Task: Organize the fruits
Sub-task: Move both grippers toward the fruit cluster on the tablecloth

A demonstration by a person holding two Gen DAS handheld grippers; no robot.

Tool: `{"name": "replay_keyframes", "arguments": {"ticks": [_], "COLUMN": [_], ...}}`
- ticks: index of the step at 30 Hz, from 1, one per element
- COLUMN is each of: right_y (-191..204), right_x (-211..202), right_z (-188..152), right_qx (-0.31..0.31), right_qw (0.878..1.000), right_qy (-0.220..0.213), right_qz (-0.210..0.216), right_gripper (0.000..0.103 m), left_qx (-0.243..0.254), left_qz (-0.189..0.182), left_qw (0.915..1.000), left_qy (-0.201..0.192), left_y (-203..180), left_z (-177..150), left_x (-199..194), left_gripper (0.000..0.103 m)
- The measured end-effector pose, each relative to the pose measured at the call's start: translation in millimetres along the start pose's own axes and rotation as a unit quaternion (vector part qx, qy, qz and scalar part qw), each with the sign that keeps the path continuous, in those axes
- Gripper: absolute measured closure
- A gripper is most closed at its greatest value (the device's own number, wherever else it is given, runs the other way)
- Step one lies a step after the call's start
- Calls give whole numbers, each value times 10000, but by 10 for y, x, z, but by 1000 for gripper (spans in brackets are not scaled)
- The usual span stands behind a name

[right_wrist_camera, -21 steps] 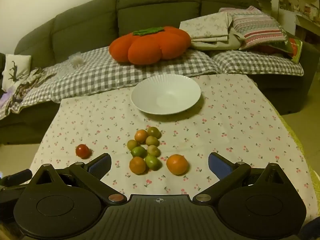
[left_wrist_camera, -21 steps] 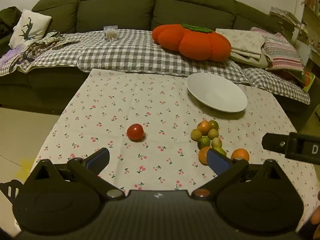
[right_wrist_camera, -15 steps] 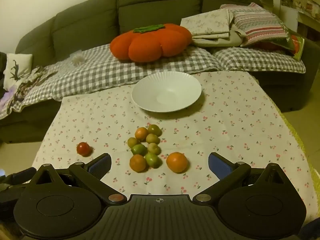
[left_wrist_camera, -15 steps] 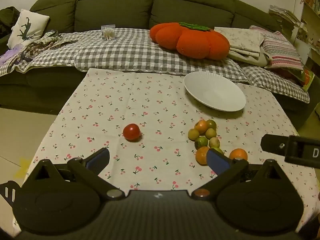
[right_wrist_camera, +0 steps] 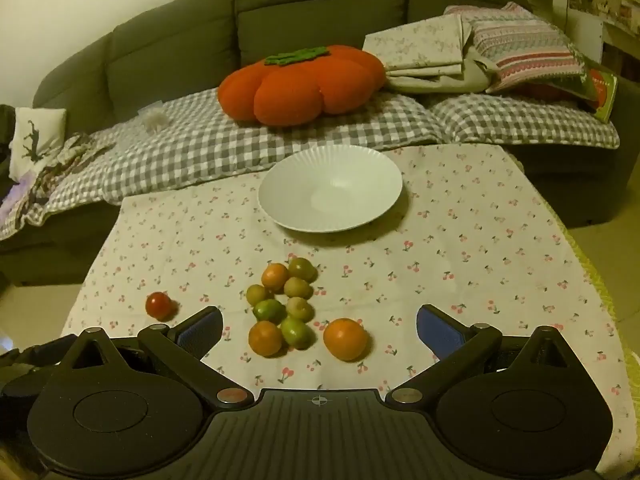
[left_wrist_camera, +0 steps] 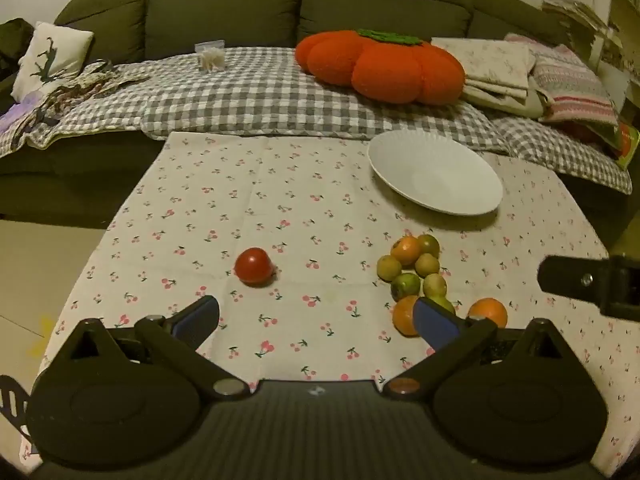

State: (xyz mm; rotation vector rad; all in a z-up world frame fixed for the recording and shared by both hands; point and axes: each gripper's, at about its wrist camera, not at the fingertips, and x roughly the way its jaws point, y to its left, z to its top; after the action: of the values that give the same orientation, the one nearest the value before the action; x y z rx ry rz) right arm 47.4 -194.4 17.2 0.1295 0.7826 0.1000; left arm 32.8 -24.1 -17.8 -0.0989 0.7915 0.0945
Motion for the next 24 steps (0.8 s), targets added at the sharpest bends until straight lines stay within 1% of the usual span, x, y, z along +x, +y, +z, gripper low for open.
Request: {"name": "replay_keyframes", "arguments": {"ticks": [4,6,10,12,15,19,24], "right_y": [-10,-45,-85,-72,-101,-160,-268], "right_x": [41,65,149,169,184,257,335], "right_z": [47,86,133,160,197,222,268], "right_qx": [-172,-154,-156,-251,-247,-285,-343], "right_qw": [9998,9998,9995,9993,9991,9985,9975], "right_qy": [-3,10,182,197,206,340,493], "right_qz": [83,136,212,193,293,330,380], "right_gripper": [0,0,0,0,0,0,0], "left_qx": [57,35,67,45,-44,-107,-260], "left_qz": [50,97,25,13,98,125,7], "left_qw": [9999,9999,9998,9997,9996,9990,9985], "left_qy": [68,81,212,239,272,410,474], "left_y": [-65,-76,-51,16,140,276,402], "left_z": [26,32,49,61,75,119,214], "left_x": [87,128,180,202,260,379,477], "left_gripper": [1,1,1,1,1,1,1]}}
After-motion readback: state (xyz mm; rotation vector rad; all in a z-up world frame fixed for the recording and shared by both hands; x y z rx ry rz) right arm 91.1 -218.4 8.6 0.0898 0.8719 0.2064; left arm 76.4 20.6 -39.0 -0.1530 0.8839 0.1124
